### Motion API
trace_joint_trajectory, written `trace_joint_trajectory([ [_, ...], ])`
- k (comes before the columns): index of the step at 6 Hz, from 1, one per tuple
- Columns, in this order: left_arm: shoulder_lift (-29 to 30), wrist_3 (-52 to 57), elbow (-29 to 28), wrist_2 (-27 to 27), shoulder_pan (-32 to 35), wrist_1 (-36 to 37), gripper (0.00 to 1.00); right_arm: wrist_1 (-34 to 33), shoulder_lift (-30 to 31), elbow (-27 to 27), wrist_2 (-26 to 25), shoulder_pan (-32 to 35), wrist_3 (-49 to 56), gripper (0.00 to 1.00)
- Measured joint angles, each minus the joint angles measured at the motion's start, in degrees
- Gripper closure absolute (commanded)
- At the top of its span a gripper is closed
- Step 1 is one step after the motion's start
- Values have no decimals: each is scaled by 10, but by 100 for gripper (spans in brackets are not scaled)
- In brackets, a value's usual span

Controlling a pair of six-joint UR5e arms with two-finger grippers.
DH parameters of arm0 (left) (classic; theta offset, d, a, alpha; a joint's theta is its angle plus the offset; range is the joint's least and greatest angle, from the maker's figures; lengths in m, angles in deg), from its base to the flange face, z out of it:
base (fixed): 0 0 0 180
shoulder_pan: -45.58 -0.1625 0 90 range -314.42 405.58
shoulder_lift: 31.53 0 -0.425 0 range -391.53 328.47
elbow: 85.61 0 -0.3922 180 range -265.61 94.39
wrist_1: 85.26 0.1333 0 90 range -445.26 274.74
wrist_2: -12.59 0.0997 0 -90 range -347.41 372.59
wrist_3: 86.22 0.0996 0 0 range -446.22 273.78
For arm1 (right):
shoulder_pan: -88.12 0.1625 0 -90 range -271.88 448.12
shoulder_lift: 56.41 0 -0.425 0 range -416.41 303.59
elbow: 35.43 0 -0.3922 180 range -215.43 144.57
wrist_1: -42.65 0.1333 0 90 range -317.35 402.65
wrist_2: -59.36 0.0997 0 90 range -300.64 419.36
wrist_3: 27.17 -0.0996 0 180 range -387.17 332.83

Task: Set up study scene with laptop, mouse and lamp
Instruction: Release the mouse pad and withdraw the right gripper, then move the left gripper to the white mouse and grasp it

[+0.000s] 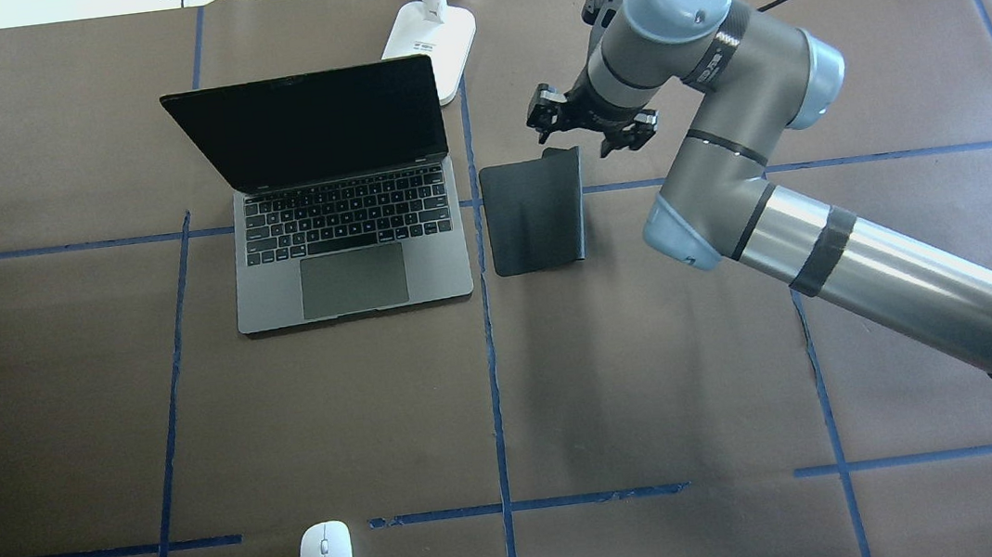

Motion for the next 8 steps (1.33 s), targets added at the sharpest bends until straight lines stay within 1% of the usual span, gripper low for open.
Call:
trace_joint_trajectory([
  [1,-1,-1,38,0,-12,0,0,-93,19,-52,6,18,103,0],
  [2,-1,-28,69,2,-41,1,0,-170,52,-112,17,43,206,0],
  [3,0,-81,98,8,-79,-1,0,-204,105,-162,44,83,306,0],
  [5,9,-212,149,31,-169,-4,0,-218,223,-210,108,183,513,0],
  [6,18,-290,175,65,-225,-4,0,-219,286,-230,129,230,611,0],
  [7,23,-369,199,110,-289,-11,0,-219,357,-262,142,278,698,0],
  [8,24,-456,213,158,-357,-41,0,-220,436,-305,153,324,764,0],
])
